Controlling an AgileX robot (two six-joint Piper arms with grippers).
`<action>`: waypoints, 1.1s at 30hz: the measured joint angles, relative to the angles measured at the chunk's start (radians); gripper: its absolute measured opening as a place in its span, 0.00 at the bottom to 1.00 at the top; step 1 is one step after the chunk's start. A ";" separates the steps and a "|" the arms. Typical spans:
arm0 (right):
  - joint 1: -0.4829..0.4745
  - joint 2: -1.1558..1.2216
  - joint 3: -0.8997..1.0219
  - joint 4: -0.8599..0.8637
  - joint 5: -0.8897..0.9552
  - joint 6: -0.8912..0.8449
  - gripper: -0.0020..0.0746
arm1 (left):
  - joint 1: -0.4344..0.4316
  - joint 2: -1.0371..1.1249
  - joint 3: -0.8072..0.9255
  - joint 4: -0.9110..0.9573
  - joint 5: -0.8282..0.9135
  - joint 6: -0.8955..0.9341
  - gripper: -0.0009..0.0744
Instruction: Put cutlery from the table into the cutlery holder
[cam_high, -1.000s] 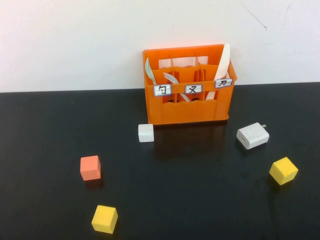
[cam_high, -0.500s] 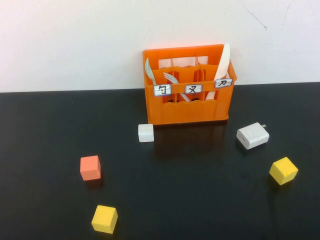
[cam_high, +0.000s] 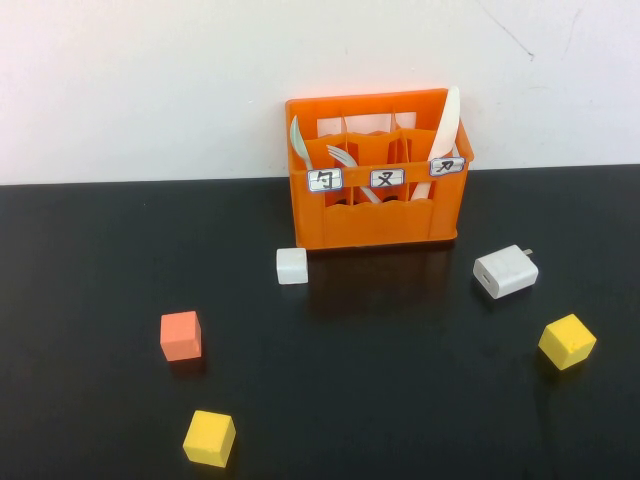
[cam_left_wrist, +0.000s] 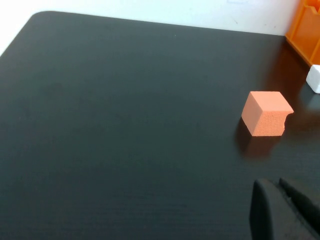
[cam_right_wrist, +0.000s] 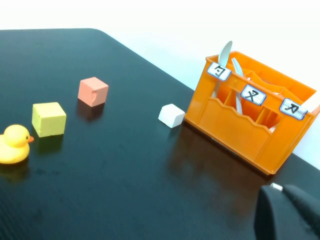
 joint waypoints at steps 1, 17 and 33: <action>0.000 0.000 0.000 0.000 0.000 0.000 0.02 | 0.000 0.000 0.000 0.000 0.000 0.000 0.01; -0.060 -0.122 0.037 -0.497 -0.191 0.561 0.02 | 0.000 0.000 0.000 0.000 0.000 0.000 0.01; -0.068 -0.148 0.227 -1.042 -0.245 1.189 0.02 | 0.000 0.000 0.000 0.000 0.000 0.000 0.01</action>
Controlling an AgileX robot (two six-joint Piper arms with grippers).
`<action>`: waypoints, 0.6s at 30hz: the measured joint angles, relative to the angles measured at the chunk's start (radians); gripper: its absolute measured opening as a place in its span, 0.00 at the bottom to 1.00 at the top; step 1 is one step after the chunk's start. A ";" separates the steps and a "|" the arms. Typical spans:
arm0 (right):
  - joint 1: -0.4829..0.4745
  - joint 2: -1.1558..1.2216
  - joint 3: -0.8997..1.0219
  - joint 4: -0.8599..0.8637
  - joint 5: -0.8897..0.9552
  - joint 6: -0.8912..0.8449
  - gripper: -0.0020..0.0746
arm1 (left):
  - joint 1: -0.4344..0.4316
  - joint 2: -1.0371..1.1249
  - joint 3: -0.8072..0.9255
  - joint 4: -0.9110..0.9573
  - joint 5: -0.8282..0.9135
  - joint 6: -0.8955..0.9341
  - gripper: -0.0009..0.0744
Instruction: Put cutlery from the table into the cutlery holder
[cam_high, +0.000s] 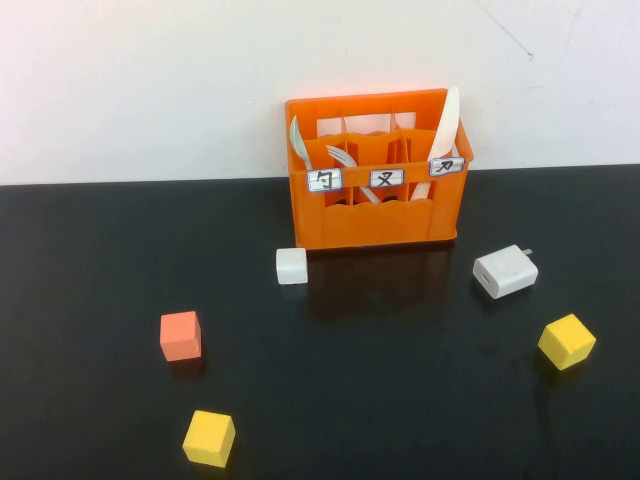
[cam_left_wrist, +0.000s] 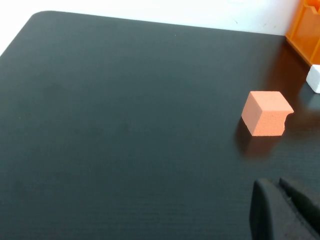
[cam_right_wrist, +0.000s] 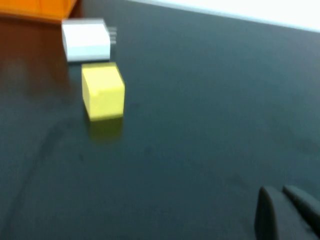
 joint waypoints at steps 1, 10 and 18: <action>0.000 0.000 0.003 0.003 -0.020 0.011 0.02 | 0.000 0.000 0.000 0.000 0.000 0.000 0.01; 0.000 0.000 0.007 0.011 -0.035 0.070 0.02 | 0.000 0.000 0.000 0.000 0.000 0.000 0.01; 0.000 0.000 0.007 0.011 -0.035 0.109 0.02 | 0.000 0.000 0.000 0.000 0.000 0.000 0.01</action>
